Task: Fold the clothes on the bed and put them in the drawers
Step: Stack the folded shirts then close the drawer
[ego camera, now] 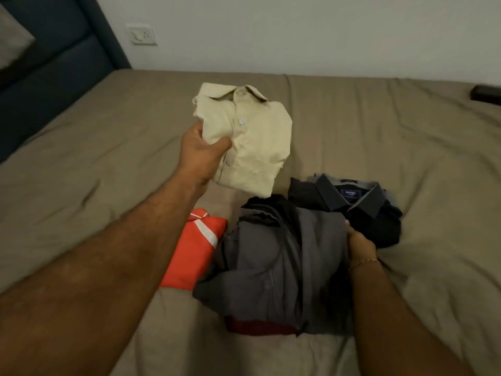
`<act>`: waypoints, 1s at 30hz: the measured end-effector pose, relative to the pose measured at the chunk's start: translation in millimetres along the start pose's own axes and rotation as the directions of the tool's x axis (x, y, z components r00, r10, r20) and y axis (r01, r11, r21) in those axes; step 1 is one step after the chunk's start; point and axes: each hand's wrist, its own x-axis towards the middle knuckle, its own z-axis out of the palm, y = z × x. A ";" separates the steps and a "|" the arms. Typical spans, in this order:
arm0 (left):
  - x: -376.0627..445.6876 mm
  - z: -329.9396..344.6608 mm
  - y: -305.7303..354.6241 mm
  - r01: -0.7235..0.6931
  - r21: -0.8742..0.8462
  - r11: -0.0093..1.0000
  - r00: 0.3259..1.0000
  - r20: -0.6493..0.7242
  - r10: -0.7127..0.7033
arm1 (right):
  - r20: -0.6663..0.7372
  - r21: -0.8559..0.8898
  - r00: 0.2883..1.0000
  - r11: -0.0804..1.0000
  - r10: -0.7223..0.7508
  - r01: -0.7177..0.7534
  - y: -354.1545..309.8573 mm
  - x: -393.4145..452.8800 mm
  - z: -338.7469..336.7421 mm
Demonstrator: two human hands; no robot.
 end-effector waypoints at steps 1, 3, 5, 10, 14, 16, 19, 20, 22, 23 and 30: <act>-7.6 -6.2 14.1 -0.006 -0.033 0.999 1.000 -0.010 0.006 | -0.025 0.079 1.000 0.997 -0.012 0.014 -5.0 -14.8 -4.0; -22.5 -15.4 33.5 -0.016 -0.080 0.997 1.000 -0.007 0.015 | -0.060 0.217 0.994 0.971 -0.087 0.098 -19.1 -39.7 -5.0; -43.3 -17.6 49.1 -0.008 -0.129 0.992 1.000 0.000 0.008 | -0.144 0.282 0.972 0.934 -0.184 0.219 -43.0 -66.3 -13.0; -84.2 -19.1 67.9 0.035 -0.296 0.954 0.999 0.039 -0.025 | -0.078 0.587 0.929 0.737 -0.362 0.336 -87.1 -122.6 -33.8; -111.6 -15.6 71.6 0.116 -0.484 0.867 0.991 0.109 -0.072 | 0.138 0.674 0.925 0.718 -0.353 0.173 -49.3 -172.3 -31.4; -124.3 -13.2 67.9 0.170 -0.550 0.817 0.983 0.156 -0.100 | 0.219 0.606 0.948 0.794 -0.230 0.053 -6.8 -186.3 -20.3; -150.5 -2.2 50.7 0.245 -0.577 0.779 0.969 0.179 -0.173 | 0.262 0.449 0.964 0.890 -0.052 -0.074 60.7 -195.2 -8.9; -165.2 3.4 38.8 0.271 -0.578 0.769 0.962 0.172 -0.210 | 0.249 0.421 0.968 0.904 -0.030 -0.080 75.7 -195.0 -7.5; -201.9 12.7 5.6 0.345 -0.518 0.783 0.937 0.138 -0.322 | 0.297 0.467 0.952 0.880 -0.069 -0.082 92.5 -191.9 -10.7; -218.6 15.5 -12.9 0.401 -0.420 0.814 0.912 0.100 -0.398 | 0.332 0.491 0.940 0.865 -0.079 -0.100 96.5 -189.3 -16.8; -233.2 8.2 -73.0 0.568 0.064 0.821 0.823 -0.030 -0.567 | 0.053 0.245 0.981 0.955 -0.185 0.167 93.2 -159.5 -102.1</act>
